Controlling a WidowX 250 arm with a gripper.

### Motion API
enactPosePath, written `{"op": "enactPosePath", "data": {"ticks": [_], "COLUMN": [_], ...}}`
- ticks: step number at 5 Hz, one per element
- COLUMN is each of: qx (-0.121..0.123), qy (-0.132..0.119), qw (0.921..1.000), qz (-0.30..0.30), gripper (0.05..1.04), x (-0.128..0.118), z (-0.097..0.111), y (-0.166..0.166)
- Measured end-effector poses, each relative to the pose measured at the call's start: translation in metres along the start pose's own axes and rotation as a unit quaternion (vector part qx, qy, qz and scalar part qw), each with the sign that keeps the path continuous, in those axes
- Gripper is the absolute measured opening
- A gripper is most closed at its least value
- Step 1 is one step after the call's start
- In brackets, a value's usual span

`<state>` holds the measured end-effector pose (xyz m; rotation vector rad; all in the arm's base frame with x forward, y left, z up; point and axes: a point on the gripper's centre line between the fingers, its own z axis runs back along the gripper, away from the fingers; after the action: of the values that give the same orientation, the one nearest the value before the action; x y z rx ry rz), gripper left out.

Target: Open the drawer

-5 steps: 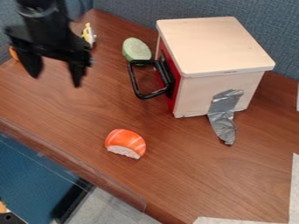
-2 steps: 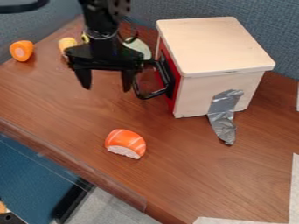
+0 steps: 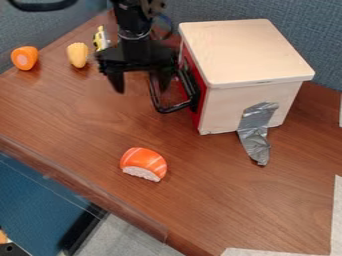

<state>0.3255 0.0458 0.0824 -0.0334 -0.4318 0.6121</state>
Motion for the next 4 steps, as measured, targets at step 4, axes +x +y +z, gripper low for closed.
{"op": "enactPosePath", "data": {"ticks": [4], "qx": [0.015], "qy": [0.006], "qw": [0.9994], "qz": [0.031], "gripper": [1.001], "x": [0.009], "z": [-0.035], "y": [-0.004]}}
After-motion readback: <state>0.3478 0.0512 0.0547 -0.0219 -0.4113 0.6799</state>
